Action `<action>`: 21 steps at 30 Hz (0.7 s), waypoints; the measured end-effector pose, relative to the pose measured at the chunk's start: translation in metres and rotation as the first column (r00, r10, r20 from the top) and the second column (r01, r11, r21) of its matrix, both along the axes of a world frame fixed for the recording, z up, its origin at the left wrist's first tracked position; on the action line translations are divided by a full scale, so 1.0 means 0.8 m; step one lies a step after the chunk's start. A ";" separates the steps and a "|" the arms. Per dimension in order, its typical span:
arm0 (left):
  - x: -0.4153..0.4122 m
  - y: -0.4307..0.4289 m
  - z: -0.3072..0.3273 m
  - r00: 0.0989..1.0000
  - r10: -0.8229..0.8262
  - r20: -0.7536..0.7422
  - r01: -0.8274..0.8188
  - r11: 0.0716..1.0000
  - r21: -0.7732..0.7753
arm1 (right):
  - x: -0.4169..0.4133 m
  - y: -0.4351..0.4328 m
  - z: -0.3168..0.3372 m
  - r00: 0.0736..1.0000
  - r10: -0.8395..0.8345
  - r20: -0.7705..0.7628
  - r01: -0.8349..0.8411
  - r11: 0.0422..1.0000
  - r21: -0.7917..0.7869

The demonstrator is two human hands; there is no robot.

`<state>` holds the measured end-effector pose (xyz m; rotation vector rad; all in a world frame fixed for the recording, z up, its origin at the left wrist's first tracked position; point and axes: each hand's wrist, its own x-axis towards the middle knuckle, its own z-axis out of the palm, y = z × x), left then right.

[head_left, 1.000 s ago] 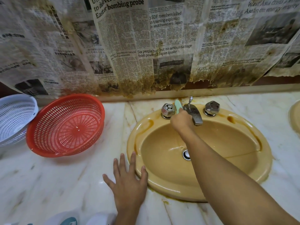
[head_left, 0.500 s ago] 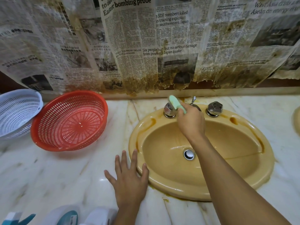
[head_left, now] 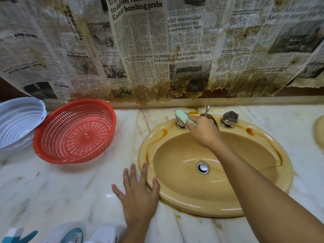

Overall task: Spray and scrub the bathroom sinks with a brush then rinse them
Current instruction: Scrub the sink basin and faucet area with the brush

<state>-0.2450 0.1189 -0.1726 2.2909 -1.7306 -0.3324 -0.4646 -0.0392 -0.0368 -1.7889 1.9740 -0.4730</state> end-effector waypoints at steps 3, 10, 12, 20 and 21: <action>-0.001 0.000 0.001 1.000 -0.001 0.000 0.001 1.000 -0.001 | -0.024 -0.004 0.004 0.998 -0.066 0.024 0.065 0.998 0.013; -0.001 0.000 0.001 1.000 -0.006 0.010 0.006 1.000 0.001 | -0.005 -0.001 -0.001 1.000 -0.007 0.014 0.008 0.999 -0.038; -0.001 -0.001 0.001 1.000 -0.002 0.007 0.002 1.000 -0.008 | -0.013 0.011 -0.006 1.000 -0.015 0.003 0.015 0.997 -0.074; -0.001 0.001 -0.001 1.000 -0.005 0.021 0.005 1.000 -0.016 | 0.014 0.023 -0.024 0.954 0.131 -0.271 -0.162 0.982 -0.098; -0.001 0.000 -0.001 1.000 -0.003 0.022 0.003 1.000 -0.019 | 0.013 0.024 -0.025 0.954 0.125 -0.271 -0.157 0.983 -0.097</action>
